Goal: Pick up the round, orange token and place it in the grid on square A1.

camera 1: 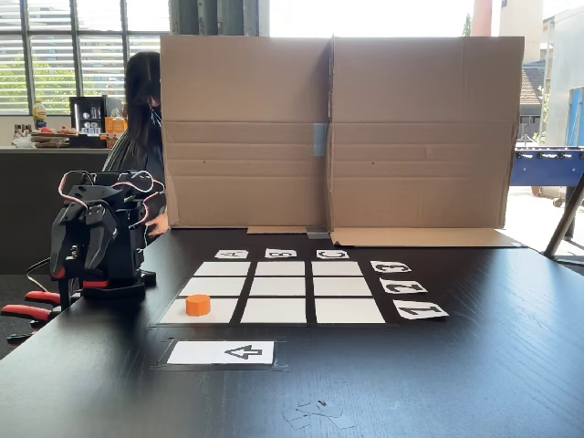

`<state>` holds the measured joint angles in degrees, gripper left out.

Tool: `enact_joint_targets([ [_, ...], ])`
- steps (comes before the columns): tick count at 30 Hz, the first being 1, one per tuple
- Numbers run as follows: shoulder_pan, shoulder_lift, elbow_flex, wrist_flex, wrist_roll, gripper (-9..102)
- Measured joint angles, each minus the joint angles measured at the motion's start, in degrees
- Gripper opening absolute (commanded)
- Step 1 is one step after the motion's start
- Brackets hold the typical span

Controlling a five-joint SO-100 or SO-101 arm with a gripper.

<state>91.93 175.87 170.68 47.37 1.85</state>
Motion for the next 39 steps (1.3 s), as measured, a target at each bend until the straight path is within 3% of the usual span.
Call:
enact_joint_targets([
  [9,0.8,4.0,4.0,2.8,-0.3,-1],
  [22,0.8,10.9,4.4,17.4,-0.3,-1],
  [39,0.1,11.4,4.4,18.0,-0.3,-1],
])
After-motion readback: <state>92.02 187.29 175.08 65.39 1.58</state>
